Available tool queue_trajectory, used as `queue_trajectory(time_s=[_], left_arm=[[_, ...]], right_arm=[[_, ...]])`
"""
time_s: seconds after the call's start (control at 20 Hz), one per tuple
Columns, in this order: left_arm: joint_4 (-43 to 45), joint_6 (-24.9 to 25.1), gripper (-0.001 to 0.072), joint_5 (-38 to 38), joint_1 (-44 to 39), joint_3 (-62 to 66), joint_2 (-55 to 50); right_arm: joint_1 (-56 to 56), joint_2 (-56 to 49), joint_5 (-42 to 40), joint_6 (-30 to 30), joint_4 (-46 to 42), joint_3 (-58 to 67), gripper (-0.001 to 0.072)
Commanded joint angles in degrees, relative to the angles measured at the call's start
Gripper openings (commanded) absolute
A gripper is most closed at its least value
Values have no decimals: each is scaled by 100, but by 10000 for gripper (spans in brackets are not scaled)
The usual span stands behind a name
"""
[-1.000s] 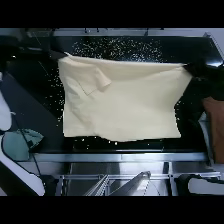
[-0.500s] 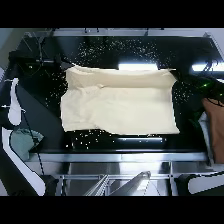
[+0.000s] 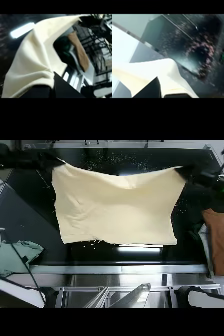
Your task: Fold the shirts.
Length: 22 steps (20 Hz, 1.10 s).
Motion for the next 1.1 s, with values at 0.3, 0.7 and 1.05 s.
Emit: queue_trajectory(time_s=[0.3, 0.7, 1.05], left_arm=[[-313, -17, 28, -726, 719, -11, 4819], [-247, -649, 28, -682, 1722, -15, 5604], [608, -857, 28, 402, 920, -544, 3027]], right_arm=[[-1241, 4647, -525, 514, -236, 101, 16], [-2194, 4986, -208, 1725, -1401, 1537, 15], [-1244, 2793, 887, 1884, -1287, 109, 16]])
